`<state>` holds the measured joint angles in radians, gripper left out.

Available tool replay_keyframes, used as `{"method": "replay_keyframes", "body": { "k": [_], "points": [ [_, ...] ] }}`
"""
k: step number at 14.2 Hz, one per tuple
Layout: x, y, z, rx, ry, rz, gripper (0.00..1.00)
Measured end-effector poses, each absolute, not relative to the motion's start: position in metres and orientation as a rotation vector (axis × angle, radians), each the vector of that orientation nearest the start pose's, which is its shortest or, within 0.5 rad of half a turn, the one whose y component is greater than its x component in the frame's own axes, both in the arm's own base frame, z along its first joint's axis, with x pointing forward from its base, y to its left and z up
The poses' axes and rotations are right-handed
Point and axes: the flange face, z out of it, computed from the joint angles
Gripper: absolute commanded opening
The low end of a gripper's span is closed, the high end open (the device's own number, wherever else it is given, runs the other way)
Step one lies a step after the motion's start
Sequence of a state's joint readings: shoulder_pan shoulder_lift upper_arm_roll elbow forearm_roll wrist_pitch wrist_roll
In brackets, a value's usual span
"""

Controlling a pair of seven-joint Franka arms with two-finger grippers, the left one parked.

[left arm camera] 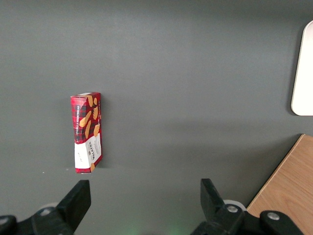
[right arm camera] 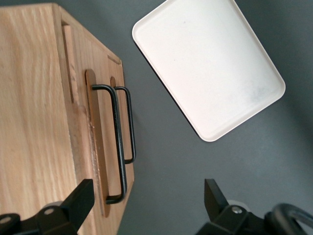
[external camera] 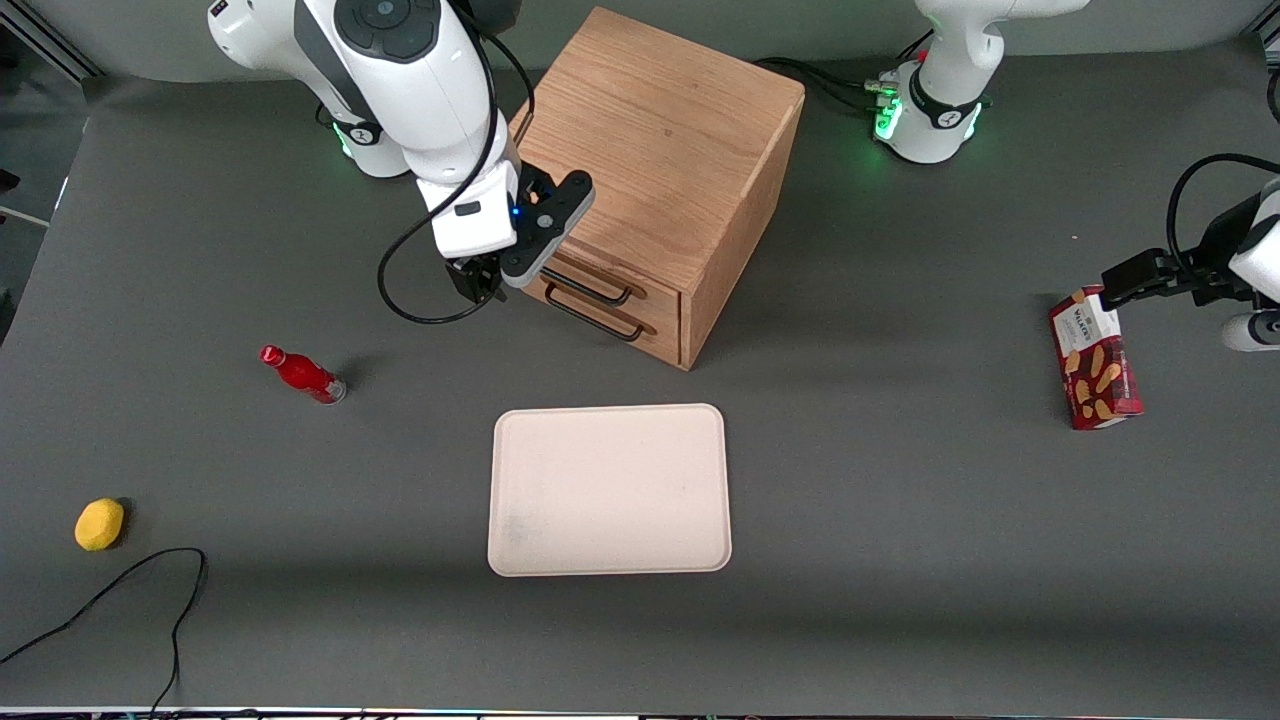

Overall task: Open upper drawer
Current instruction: 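Move the right gripper toward the upper drawer's black handle, then lower the right gripper and hook it around the upper drawer handle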

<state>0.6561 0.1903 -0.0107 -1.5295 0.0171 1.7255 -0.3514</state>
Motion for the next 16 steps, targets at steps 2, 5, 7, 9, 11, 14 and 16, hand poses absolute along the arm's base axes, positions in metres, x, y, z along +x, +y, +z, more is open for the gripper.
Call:
{"method": "replay_keyframes", "body": {
  "k": [2, 5, 7, 9, 11, 14, 16],
  "points": [
    [0.4970, 0.3730, 0.5456, -2.738, -1.510, -0.006, 1.00],
    [0.4963, 0.3723, 0.5447, -2.724, -1.538, 0.009, 1.00],
    [0.4935, 0.3733, 0.5434, -2.697, -1.536, 0.037, 1.00],
    [0.4921, 0.3746, 0.5433, -2.671, -1.537, 0.044, 1.00],
    [0.4936, 0.3727, 0.5435, -2.655, -1.556, 0.043, 1.00],
    [0.4964, 0.3692, 0.5424, -2.652, -1.556, 0.048, 1.00],
    [0.4973, 0.3703, 0.5394, -2.652, -1.553, 0.055, 1.00]
  ]
}}
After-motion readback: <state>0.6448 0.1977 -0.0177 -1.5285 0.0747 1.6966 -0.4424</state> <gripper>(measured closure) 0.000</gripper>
